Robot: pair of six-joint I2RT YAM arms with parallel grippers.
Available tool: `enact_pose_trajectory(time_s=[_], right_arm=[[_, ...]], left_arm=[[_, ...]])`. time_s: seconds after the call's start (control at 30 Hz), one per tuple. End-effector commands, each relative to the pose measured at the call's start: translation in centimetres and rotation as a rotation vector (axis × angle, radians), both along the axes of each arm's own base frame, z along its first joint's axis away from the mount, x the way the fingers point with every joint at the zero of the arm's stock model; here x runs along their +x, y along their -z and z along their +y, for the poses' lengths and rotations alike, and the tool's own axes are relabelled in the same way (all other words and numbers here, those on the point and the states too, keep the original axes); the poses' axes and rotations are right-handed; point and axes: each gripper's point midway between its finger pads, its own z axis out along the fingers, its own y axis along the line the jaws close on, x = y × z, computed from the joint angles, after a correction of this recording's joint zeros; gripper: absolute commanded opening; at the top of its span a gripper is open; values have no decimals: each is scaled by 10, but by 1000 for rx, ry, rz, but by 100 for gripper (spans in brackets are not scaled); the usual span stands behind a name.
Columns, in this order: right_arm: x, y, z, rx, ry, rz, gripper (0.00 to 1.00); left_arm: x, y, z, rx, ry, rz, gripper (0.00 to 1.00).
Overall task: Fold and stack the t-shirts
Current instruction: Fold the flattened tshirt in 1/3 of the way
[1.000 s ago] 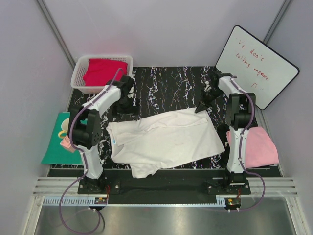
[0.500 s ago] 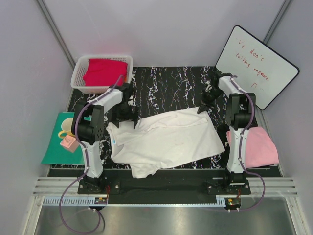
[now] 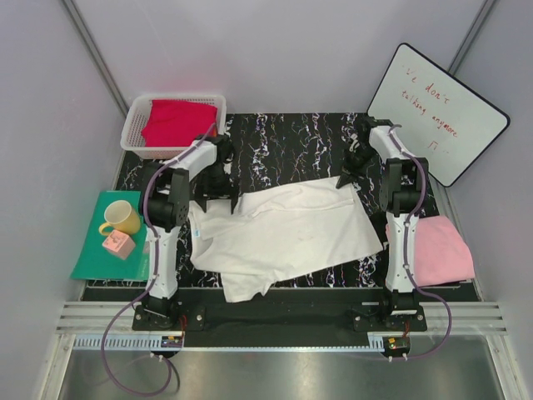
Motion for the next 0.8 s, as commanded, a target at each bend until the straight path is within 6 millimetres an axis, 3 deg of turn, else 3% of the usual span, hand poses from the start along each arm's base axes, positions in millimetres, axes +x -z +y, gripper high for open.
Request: enact_pose_trajectory(time_s=[0.0, 0.17, 0.3, 0.33, 0.63, 0.77], right_arm=[[36, 17, -15, -95, 25, -79, 0], [64, 15, -17, -116, 64, -142, 0], [73, 16, -20, -137, 96, -156, 0], [73, 17, -21, -143, 100, -156, 0], [66, 18, -49, -300, 132, -144, 0], [67, 12, -58, -345, 158, -156, 0]], left_arm=[[51, 11, -10, -11, -23, -105, 99], [102, 5, -17, 1, -49, -221, 99], [132, 0, -19, 1, -86, -300, 99], [136, 5, -14, 16, -96, -302, 99], [188, -20, 24, -18, -245, -446, 99], [191, -27, 27, -31, -234, -467, 99]])
